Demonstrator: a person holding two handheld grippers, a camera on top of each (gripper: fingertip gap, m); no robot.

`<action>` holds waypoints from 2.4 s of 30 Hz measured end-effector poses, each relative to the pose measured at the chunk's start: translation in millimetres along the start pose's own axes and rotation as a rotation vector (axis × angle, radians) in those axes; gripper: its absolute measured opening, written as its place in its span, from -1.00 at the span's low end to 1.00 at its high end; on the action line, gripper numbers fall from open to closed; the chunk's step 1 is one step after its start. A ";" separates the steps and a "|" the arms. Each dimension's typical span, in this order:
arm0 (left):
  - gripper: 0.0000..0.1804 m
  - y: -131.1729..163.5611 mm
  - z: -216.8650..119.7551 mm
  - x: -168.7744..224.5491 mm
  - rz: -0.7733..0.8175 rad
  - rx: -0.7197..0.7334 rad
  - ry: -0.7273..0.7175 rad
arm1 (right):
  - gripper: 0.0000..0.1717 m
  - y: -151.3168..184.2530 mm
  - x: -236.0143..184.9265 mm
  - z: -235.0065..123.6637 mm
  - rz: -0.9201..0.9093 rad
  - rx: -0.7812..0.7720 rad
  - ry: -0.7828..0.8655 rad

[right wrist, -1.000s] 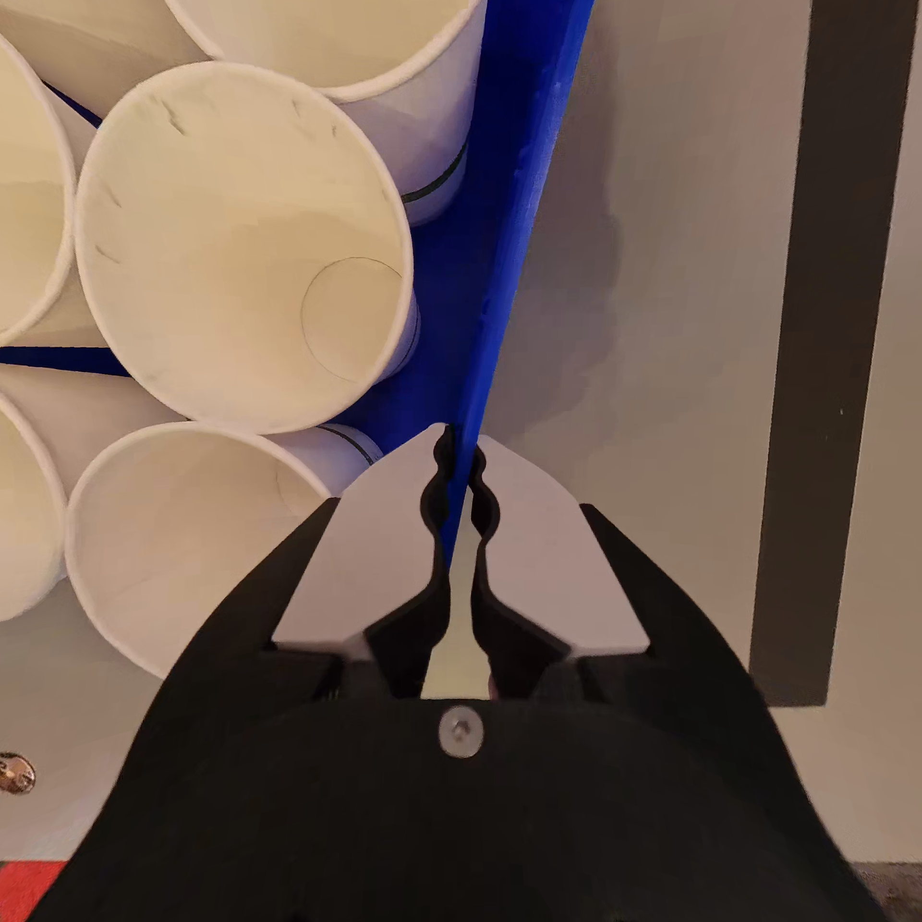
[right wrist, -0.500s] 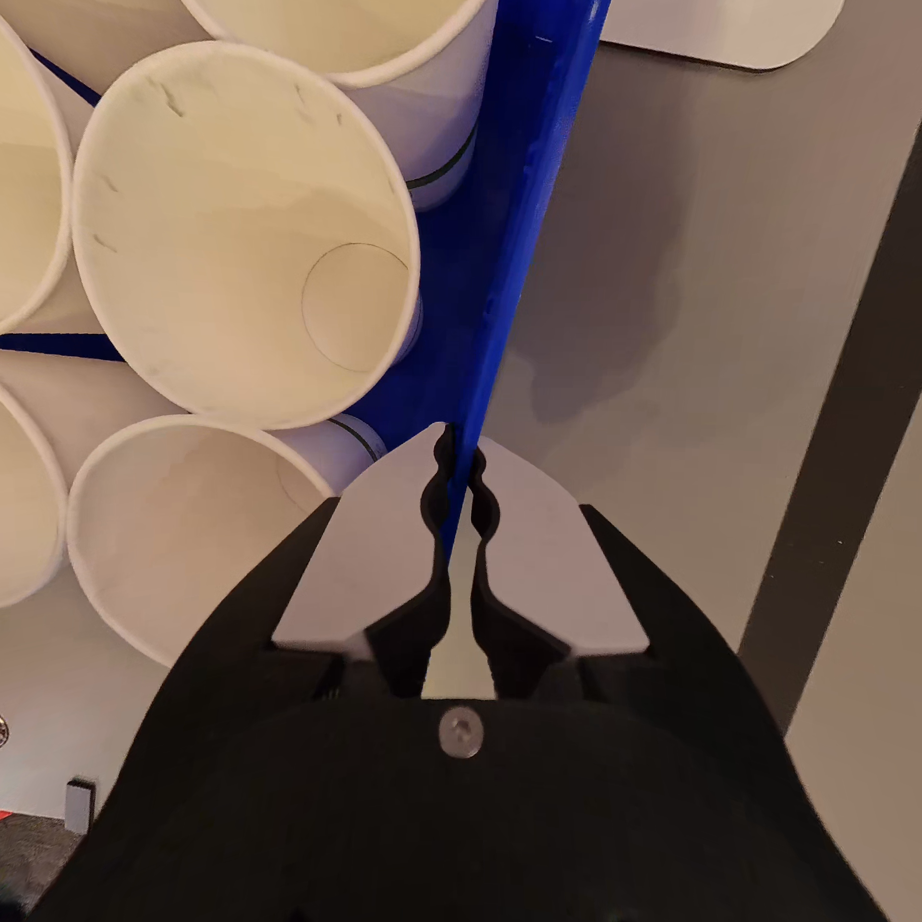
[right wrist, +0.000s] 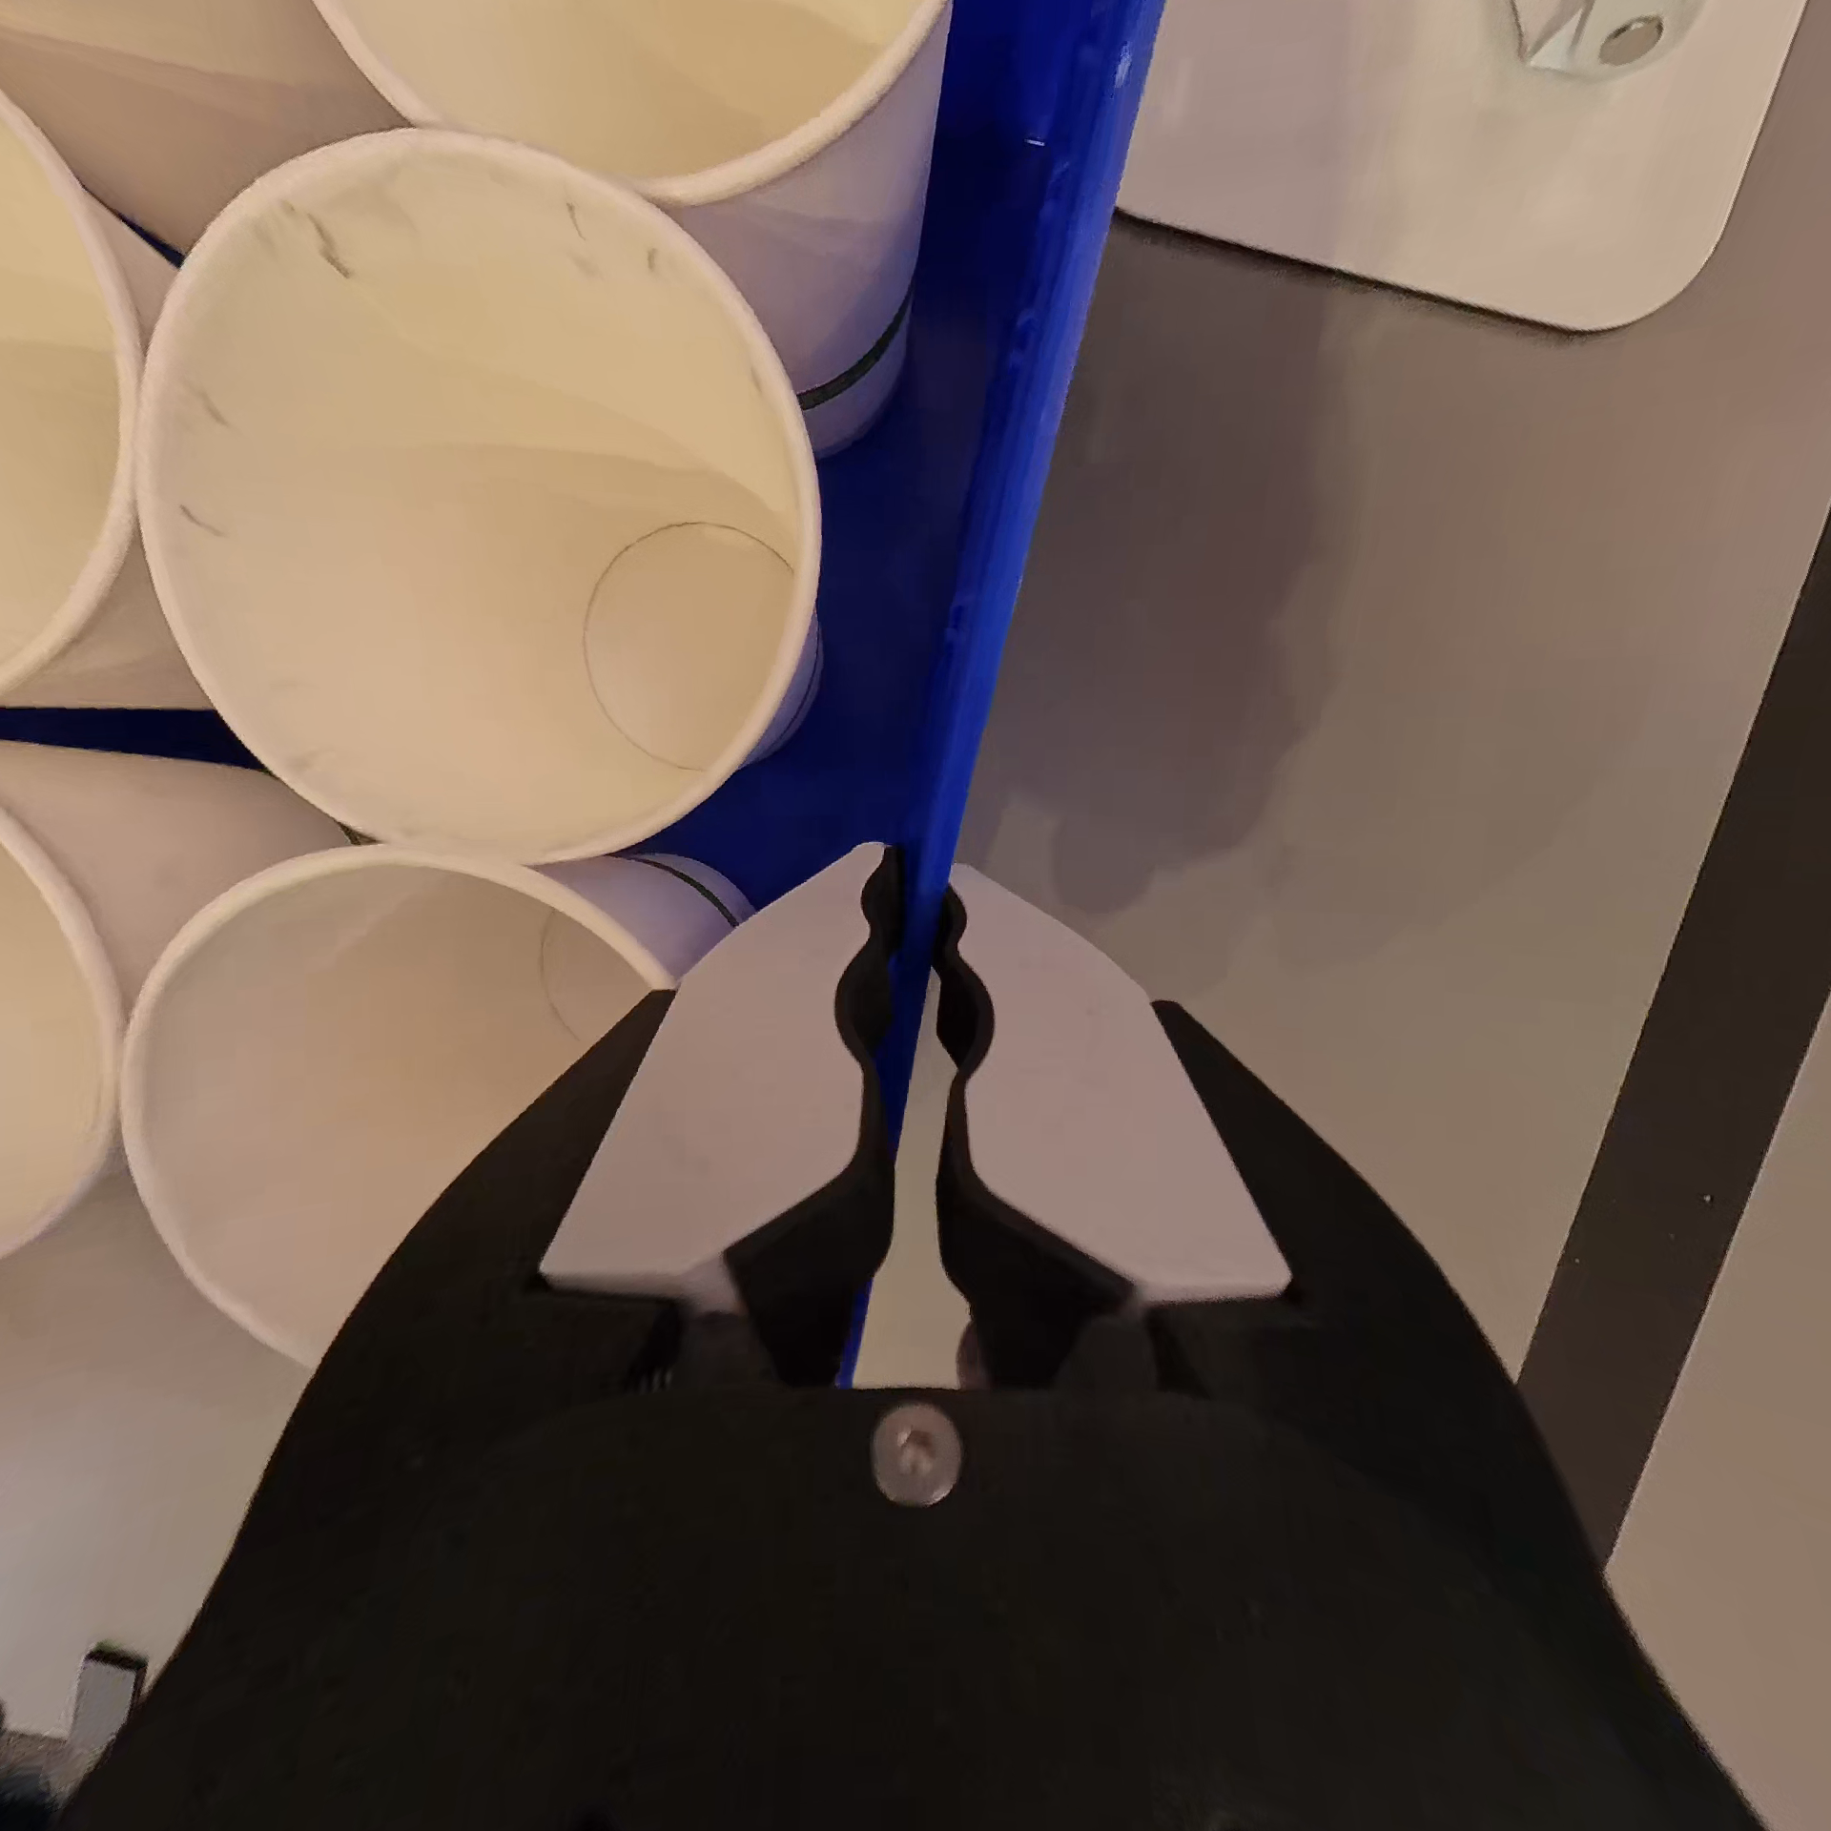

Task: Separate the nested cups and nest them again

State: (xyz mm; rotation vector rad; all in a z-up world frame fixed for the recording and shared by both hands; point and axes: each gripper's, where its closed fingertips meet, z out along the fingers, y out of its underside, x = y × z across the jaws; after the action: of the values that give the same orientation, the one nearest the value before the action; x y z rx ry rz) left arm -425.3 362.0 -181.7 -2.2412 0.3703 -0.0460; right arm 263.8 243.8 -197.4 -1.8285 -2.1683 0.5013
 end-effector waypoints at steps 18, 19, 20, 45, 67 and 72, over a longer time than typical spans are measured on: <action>-0.93 -8.9 -17.4 -15.9 -0.041 0.089 -0.036 | -0.93 -86.3 4.7 40.7 -0.024 0.042 -0.056; -0.93 -9.6 -19.1 -17.2 -0.044 0.097 -0.038 | -0.93 -93.4 5.7 44.0 -0.024 0.043 -0.054; -0.93 -10.0 -20.7 -18.4 -0.046 0.103 -0.042 | -0.93 -100.0 6.4 47.2 -0.024 0.043 -0.054; -0.92 -19.7 -66.0 -47.3 -0.110 0.239 -0.094 | -0.59 -213.8 4.8 88.8 0.028 0.138 0.056; -0.92 -31.7 -63.4 -33.2 -0.075 0.242 -0.100 | -0.64 -117.1 -43.4 78.6 0.530 0.367 0.030; -0.92 -35.8 -67.0 -31.8 -0.071 0.256 -0.101 | -0.78 -129.1 -45.0 89.9 0.598 0.449 -0.030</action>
State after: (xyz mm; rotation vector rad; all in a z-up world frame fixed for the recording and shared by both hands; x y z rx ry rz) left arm -457.3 342.3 -108.4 -1.9944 0.2175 -0.0163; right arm 119.1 171.9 -223.5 -2.1630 -1.3289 1.0396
